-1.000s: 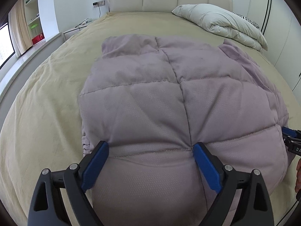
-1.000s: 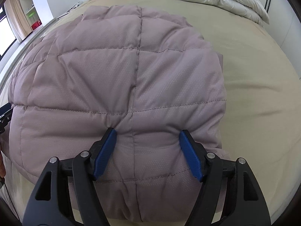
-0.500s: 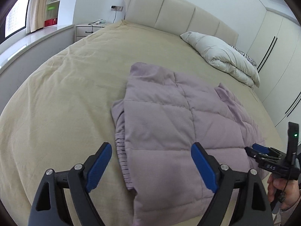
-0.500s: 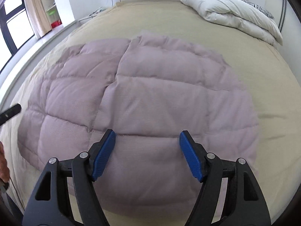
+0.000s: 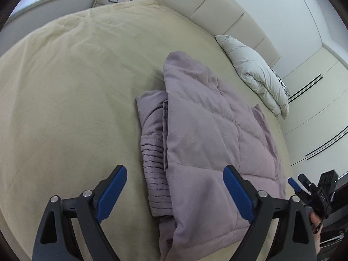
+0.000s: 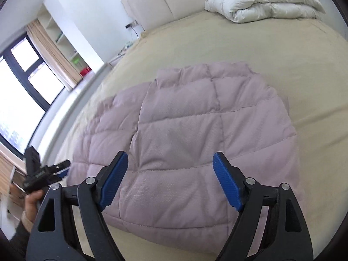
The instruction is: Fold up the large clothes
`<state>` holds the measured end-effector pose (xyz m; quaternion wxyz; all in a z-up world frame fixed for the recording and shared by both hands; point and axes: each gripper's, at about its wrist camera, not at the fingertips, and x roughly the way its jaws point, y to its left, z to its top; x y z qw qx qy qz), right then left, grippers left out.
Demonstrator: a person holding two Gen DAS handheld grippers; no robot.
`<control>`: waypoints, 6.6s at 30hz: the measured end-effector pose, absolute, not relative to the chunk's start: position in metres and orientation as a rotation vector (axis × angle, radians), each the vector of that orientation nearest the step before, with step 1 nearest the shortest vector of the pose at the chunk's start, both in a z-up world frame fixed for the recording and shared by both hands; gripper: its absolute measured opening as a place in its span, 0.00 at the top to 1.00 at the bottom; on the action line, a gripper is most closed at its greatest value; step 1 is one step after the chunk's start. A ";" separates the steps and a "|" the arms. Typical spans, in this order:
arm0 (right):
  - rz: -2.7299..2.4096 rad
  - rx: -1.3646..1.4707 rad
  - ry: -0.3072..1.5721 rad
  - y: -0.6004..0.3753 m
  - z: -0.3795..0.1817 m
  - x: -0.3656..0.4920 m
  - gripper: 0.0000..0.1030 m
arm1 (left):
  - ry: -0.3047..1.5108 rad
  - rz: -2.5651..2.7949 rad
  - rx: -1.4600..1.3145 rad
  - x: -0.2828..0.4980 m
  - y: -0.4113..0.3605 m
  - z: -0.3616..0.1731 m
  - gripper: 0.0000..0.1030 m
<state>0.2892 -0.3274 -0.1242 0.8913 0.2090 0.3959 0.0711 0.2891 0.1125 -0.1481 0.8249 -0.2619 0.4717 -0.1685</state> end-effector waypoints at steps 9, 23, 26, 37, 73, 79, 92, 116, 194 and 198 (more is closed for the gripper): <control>0.134 0.798 0.811 -0.475 -0.158 0.273 0.19 | 1.112 -0.422 -0.692 0.326 0.113 -0.177 0.07; 0.228 0.852 1.007 -0.503 -0.230 0.326 0.19 | 1.199 -0.572 -0.764 0.345 0.110 -0.188 0.12; 0.276 0.860 1.016 -0.496 -0.236 0.342 0.19 | 1.210 -0.584 -0.798 0.352 0.108 -0.193 0.15; 0.352 0.728 1.077 -0.445 -0.245 0.394 0.31 | 1.215 -0.626 -0.830 0.369 0.093 -0.202 0.45; 0.250 0.938 0.924 -0.339 -0.259 0.253 0.48 | 1.144 -0.561 -0.891 0.200 0.170 -0.186 0.50; 0.205 1.039 0.836 -0.352 -0.261 0.225 0.44 | 1.127 -0.534 -0.959 0.184 0.191 -0.193 0.43; 0.170 0.820 0.752 -0.337 -0.142 0.221 0.42 | 0.919 -0.424 -0.607 0.159 0.192 -0.065 0.42; 0.322 1.039 0.902 -0.289 -0.259 0.395 0.81 | 1.028 -0.397 -0.364 0.298 0.079 -0.148 0.52; -0.183 0.140 0.629 -0.160 0.023 -0.023 0.10 | 0.613 0.021 0.075 -0.022 0.029 0.025 0.00; -0.185 0.120 0.629 -0.157 0.035 -0.032 0.10 | 0.678 -0.030 0.015 -0.016 0.030 0.018 0.00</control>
